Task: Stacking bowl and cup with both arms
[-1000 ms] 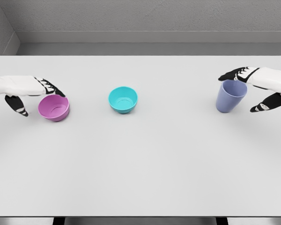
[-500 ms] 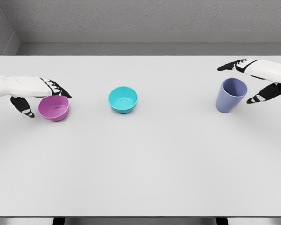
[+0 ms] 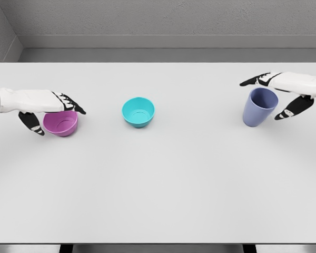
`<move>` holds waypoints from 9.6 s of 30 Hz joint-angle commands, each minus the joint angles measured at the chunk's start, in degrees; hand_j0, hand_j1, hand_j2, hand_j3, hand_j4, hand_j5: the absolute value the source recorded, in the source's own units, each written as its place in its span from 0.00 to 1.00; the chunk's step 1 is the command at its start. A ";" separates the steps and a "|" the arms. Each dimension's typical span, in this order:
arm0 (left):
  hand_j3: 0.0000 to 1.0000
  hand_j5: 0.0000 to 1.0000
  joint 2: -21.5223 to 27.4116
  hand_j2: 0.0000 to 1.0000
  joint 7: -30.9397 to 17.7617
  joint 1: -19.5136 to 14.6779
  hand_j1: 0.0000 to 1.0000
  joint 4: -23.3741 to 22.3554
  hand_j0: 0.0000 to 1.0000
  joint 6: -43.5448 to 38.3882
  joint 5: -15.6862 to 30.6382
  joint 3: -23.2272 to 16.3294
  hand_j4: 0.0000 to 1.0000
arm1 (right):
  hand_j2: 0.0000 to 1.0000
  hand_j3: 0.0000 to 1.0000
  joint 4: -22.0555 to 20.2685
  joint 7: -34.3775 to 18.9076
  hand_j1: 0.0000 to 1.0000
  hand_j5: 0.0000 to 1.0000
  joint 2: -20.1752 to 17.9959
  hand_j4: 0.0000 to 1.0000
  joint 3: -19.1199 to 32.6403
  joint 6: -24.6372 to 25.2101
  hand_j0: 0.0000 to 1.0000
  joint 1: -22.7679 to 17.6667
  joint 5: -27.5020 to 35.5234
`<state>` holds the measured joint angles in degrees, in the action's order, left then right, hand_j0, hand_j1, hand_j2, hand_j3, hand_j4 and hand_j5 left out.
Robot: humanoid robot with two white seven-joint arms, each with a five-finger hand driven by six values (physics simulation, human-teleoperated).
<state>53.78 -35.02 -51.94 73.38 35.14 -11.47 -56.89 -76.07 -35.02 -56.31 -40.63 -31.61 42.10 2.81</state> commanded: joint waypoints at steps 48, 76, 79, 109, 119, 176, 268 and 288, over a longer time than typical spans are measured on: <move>1.00 1.00 -4.12 1.00 0.02 0.62 1.00 -6.93 1.00 -0.14 0.05 0.20 1.00 | 1.00 1.00 9.71 0.02 1.00 1.00 5.33 1.00 -7.19 3.83 1.00 4.84 0.71; 0.82 0.82 -4.47 0.82 0.02 0.97 0.82 -6.76 0.82 -0.14 -0.21 0.46 0.82 | 1.00 1.00 11.38 0.02 1.00 1.00 5.95 1.00 -7.54 3.83 1.00 4.92 0.09; 0.79 0.79 -4.39 0.79 0.02 0.70 0.79 -6.50 0.79 -0.14 -0.13 0.64 0.79 | 0.98 0.98 11.38 0.02 0.98 0.98 5.95 0.98 -7.54 3.83 0.98 4.84 0.09; 0.76 0.76 -8.78 0.76 0.02 -4.48 0.76 -3.07 0.76 -0.14 -2.15 0.73 0.76 | 0.62 0.62 10.68 0.02 0.62 0.62 5.33 0.62 -7.80 3.74 0.62 5.89 0.09; 0.76 0.76 -13.61 0.76 0.02 -6.24 0.76 -2.36 0.76 -0.14 -3.11 0.55 0.76 | 0.62 0.62 9.27 0.02 0.62 0.62 4.10 0.62 -7.80 3.57 0.62 6.42 0.09; 0.93 0.93 -25.48 0.93 0.02 -6.86 0.93 -4.83 0.93 -0.14 -9.97 -0.59 0.93 | 0.62 0.62 0.57 0.02 0.62 0.62 6.12 0.62 -7.80 3.39 0.62 10.02 0.09; 1.00 1.00 -20.47 1.00 12.78 41.40 1.00 5.72 1.00 -0.14 0.75 57.59 1.00 | 0.62 0.62 -2.95 0.02 0.62 0.62 28.88 0.62 -12.64 3.39 0.62 19.43 -6.23; 1.00 1.00 -20.65 1.00 12.78 41.31 1.00 5.72 1.00 -0.14 0.75 57.59 1.00 | 0.62 0.62 3.03 0.02 0.62 0.62 33.19 0.62 -13.78 3.22 0.62 19.69 -8.78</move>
<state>33.13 -22.25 -10.63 79.07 35.10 -11.17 0.69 -74.16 -35.04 -23.70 -54.25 -28.53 61.79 -5.76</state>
